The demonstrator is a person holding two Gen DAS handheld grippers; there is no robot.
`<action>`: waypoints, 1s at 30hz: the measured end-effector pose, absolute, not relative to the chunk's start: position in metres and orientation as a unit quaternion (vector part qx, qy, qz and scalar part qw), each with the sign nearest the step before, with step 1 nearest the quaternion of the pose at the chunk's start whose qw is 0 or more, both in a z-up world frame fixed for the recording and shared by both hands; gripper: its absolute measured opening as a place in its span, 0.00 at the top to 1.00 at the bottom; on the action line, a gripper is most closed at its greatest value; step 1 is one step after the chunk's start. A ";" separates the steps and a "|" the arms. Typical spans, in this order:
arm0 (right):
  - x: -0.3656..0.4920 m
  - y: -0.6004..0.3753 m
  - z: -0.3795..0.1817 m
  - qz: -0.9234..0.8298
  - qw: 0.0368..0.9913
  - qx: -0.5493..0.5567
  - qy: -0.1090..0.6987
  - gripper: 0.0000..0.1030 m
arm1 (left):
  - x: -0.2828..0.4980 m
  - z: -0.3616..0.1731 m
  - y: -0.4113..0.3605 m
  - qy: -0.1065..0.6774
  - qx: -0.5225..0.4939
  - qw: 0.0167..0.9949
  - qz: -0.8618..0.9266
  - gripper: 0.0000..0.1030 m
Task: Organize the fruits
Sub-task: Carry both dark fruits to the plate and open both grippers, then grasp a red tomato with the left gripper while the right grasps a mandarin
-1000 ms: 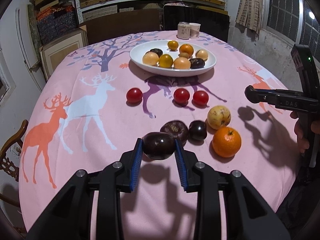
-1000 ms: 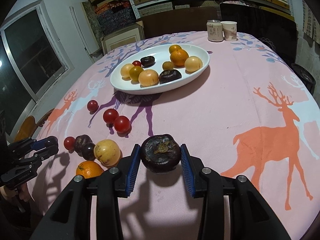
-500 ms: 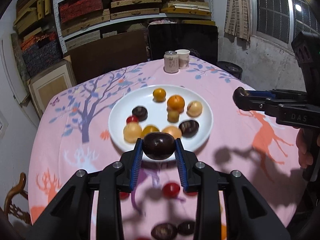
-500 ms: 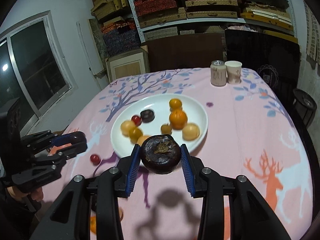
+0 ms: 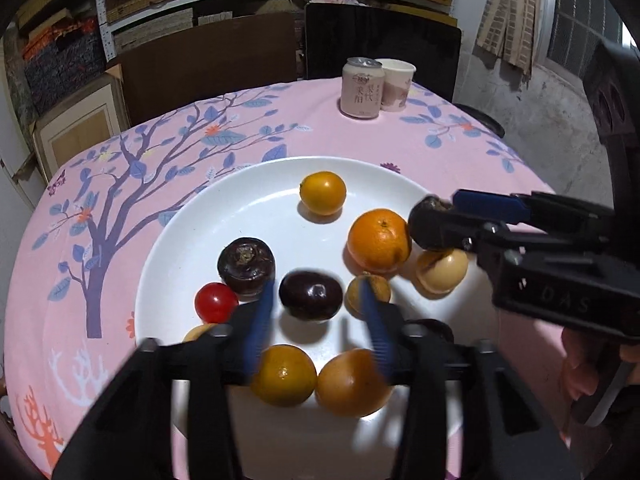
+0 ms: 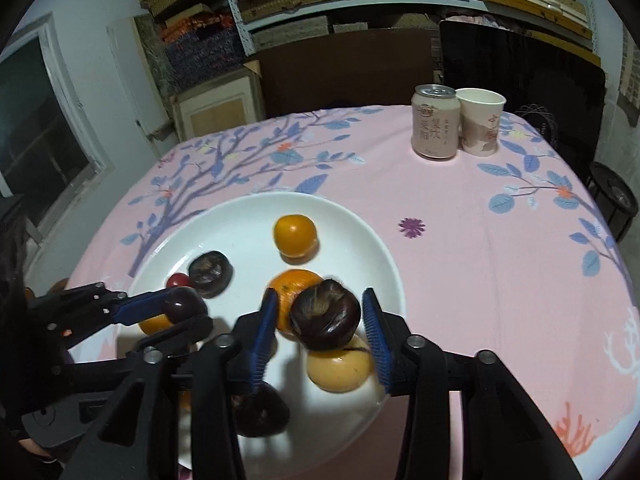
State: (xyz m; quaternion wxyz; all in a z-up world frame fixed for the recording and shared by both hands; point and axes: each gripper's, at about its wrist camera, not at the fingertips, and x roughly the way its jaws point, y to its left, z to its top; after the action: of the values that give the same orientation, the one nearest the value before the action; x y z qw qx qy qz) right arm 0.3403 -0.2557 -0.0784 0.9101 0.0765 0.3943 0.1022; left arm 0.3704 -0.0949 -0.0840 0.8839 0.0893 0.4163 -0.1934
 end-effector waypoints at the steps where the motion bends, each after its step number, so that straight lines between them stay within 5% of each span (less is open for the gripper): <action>1: 0.337 -0.256 -0.076 0.106 0.912 0.079 0.389 0.41 | 0.367 -0.078 -0.090 0.403 0.081 0.892 -0.189 0.27; 8: 0.271 -0.250 -0.047 0.120 0.922 0.068 0.362 0.41 | 0.307 -0.034 -0.051 0.373 0.068 0.902 -0.206 0.25; 12: 0.202 -0.220 -0.049 0.180 0.908 0.022 0.377 0.40 | 0.247 -0.028 -0.014 0.358 0.099 0.908 -0.193 0.13; 21: 0.085 -0.158 -0.093 0.268 0.867 -0.027 0.419 0.40 | 0.149 -0.093 0.049 0.396 0.186 0.887 -0.147 0.13; 30: 0.085 -0.128 -0.120 0.246 0.860 -0.040 0.446 0.40 | 0.145 -0.120 0.054 0.406 0.170 0.888 -0.133 0.13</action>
State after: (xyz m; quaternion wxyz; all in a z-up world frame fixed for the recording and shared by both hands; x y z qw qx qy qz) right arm 0.0848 -0.1278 -0.1198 0.8597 -0.0396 0.4456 0.2463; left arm 0.1453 0.0540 -0.1198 0.8877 0.1705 0.4064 -0.1335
